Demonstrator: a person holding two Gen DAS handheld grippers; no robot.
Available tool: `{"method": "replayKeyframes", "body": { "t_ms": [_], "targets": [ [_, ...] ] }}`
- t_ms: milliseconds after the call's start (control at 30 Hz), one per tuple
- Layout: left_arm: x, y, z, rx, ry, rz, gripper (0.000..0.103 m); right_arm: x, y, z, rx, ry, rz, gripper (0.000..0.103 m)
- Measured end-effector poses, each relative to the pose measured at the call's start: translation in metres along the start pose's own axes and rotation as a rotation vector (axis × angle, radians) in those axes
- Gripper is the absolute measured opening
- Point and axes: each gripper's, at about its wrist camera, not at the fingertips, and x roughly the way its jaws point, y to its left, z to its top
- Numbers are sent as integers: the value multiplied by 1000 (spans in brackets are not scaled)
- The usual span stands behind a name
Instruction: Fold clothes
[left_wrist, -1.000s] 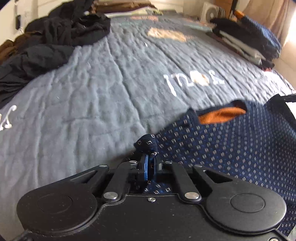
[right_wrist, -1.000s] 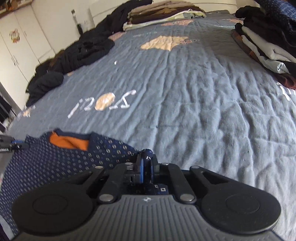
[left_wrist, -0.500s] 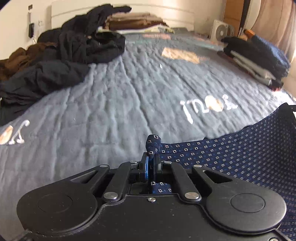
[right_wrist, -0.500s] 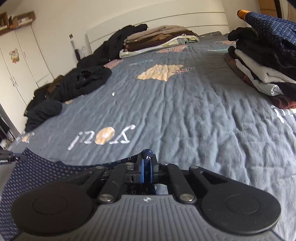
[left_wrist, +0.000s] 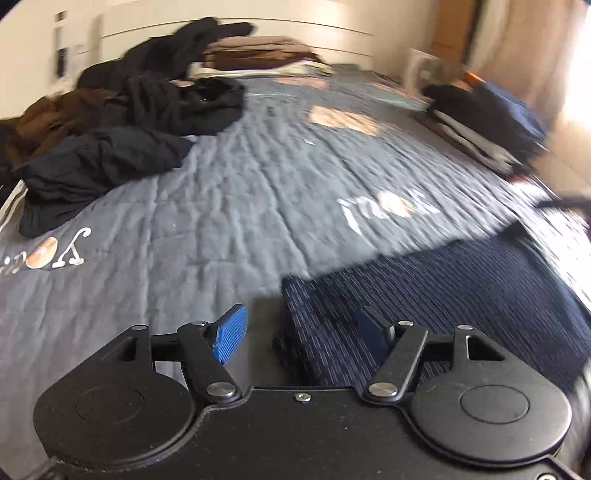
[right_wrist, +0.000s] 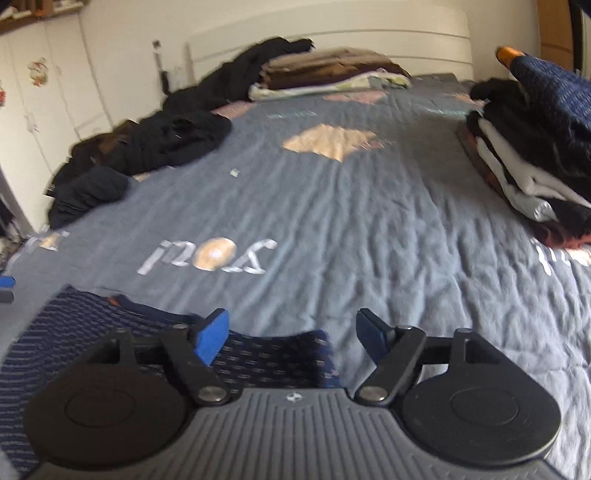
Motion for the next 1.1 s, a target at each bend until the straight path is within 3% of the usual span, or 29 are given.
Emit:
{"method": "replayKeyframes", "body": {
  "t_ms": [233,333,400,500,633,733,800,1000,1100],
  "targets": [
    [-65,-21,-51,135,120,-160,64,-20,82,-11,-109,94,274,83],
    [-77,-22,-73,145,118,-200,64,-24,120,-22,-158,137,378,83],
    [-88,-15,-82,137,77,-182,61,-27,143,-31,-205,166,433,83],
    [-113,10,-83,91,-37,-97,61,-29,172,-40,-274,183,457,83],
    [-173,53,-64,1,-168,32,60,-21,194,-35,-262,176,470,83],
    [-209,64,-54,15,-125,35,62,-18,201,-30,-238,169,480,83],
    [-223,56,-58,63,-99,79,62,-19,203,-30,-228,161,484,83],
    [-225,37,-112,-1,-133,8,63,-28,210,-34,-201,142,483,83],
    [-205,33,-138,-71,-169,-77,62,-37,216,-34,-193,121,481,83]
  ]
}}
